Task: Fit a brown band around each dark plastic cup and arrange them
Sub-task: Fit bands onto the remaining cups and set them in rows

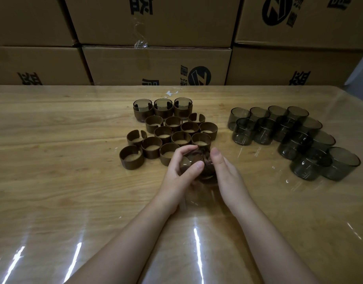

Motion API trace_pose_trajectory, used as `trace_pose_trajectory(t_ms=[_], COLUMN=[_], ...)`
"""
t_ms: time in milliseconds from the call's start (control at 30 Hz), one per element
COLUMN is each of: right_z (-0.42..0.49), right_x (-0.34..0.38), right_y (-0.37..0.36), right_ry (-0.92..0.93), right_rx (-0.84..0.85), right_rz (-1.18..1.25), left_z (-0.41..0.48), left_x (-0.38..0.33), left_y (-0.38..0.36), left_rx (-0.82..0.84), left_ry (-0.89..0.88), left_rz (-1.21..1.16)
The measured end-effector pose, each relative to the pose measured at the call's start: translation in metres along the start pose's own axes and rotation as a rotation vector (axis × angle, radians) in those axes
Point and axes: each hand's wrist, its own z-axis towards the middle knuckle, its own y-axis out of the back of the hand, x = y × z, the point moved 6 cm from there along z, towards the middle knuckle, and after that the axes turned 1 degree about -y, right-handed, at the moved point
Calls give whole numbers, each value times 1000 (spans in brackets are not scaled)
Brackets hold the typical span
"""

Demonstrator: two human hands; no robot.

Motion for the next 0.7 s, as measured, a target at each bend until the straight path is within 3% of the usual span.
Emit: trace_pose_trajectory(t_ms=[700], right_z=[5], right_x=[-16], right_y=[7], right_ry=[-68], right_rx=[-203], right_rz=[14], left_z=[-1], left_x=[-2], left_y=[-4], left_rx=[-1], left_ry=[-3], left_rz=[70])
